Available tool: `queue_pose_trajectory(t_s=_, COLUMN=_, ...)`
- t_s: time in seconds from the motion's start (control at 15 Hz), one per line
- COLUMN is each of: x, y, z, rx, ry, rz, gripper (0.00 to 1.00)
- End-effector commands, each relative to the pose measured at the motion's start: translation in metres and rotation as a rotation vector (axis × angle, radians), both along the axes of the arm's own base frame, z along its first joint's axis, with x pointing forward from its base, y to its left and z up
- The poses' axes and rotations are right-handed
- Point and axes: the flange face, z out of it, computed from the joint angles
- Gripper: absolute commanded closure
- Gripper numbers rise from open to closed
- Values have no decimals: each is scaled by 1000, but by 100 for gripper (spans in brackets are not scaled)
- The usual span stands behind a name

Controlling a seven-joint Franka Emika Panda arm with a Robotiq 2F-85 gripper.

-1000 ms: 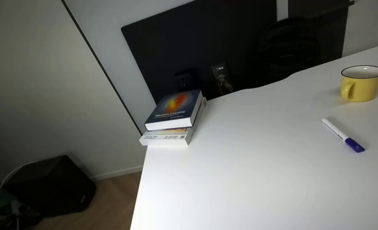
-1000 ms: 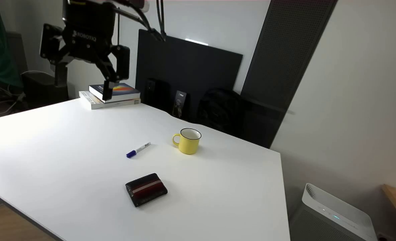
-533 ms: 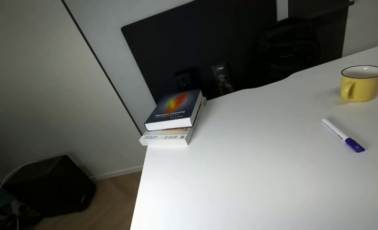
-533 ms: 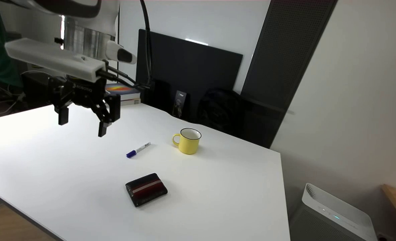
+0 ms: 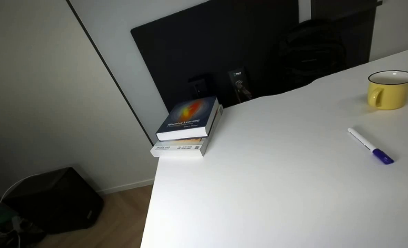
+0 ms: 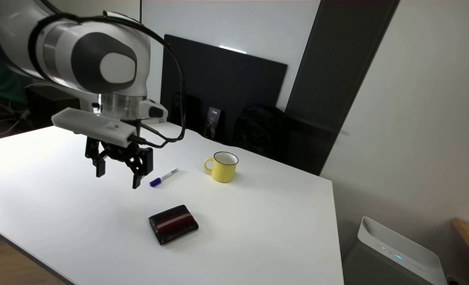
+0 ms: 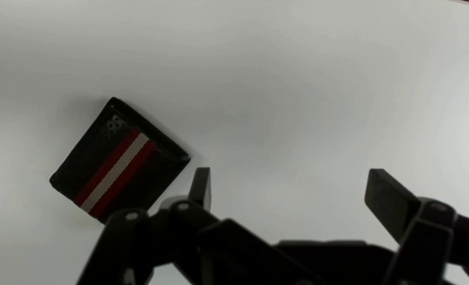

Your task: Place the blue pen inside the yellow mug

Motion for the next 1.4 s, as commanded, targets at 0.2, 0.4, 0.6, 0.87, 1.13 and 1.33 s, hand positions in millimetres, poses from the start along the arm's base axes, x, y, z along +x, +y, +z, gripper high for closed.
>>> queue_pose_trajectory(t_s=0.2, x=72, y=12, z=-56, rx=-73, ry=15, rz=-91, gripper=0)
queue_pose_trajectory(t_s=0.4, x=98, y=19, z=-77, rx=-94, ry=26, rz=-113, gripper=0)
queue_pose_trajectory(t_s=0.6, x=120, y=28, z=-89, rx=-114, ry=16, rz=-137, gripper=0)
queue_pose_trajectory(t_s=0.87, x=141, y=47, z=-86, rx=-140, ry=-61, rz=-179, gripper=0)
queue_pose_trajectory(t_s=1.13, x=142, y=59, z=-81, rx=-158, ry=-95, rz=-224, gripper=0)
queue_pose_trajectory(t_s=1.33, x=140, y=53, z=-89, rx=-160, ry=-95, rz=-271, gripper=0)
